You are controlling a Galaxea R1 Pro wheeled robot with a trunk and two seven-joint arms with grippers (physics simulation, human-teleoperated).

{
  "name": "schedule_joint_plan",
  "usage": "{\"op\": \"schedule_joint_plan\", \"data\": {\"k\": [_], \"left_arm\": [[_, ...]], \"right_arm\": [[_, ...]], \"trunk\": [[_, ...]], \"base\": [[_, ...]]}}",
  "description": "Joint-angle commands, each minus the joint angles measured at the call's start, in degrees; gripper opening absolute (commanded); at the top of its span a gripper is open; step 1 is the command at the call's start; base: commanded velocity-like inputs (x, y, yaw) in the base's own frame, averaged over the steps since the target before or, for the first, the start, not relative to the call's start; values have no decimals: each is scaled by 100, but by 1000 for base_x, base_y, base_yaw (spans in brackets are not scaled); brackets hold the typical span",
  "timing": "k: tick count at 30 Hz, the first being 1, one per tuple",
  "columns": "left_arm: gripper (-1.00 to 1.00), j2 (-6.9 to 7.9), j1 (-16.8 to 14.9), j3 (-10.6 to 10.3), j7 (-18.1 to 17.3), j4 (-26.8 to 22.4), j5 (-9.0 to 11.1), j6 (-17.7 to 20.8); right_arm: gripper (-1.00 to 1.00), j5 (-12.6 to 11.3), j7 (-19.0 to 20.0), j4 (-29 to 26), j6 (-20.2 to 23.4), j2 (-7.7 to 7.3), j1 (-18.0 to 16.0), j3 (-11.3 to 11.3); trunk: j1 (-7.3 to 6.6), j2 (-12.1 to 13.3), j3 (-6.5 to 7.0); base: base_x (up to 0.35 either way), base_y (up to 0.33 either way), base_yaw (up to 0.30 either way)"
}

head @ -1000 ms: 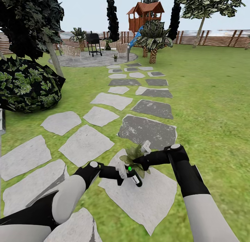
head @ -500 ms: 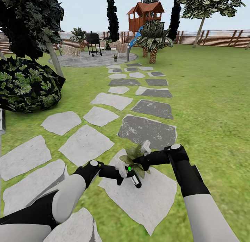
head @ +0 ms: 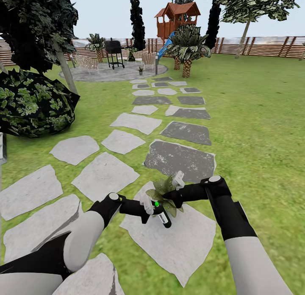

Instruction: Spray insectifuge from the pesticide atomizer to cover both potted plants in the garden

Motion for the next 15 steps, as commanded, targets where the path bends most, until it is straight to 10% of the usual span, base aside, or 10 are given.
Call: {"op": "schedule_joint_plan", "data": {"k": [1, 15], "left_arm": [[-100, -4, -3, 53, -18, -8, -55, -28], [-100, -4, -3, 53, -19, 1, -55, 125]], "right_arm": [[-100, 35, 36, -6, 55, 2, -4, -4], [-100, 44, 28, -4, 51, 1, -4, -3]], "trunk": [[0, -3, -5], [0, -3, -5]], "base": [[0, 0, 0], [0, 0, 0]]}}
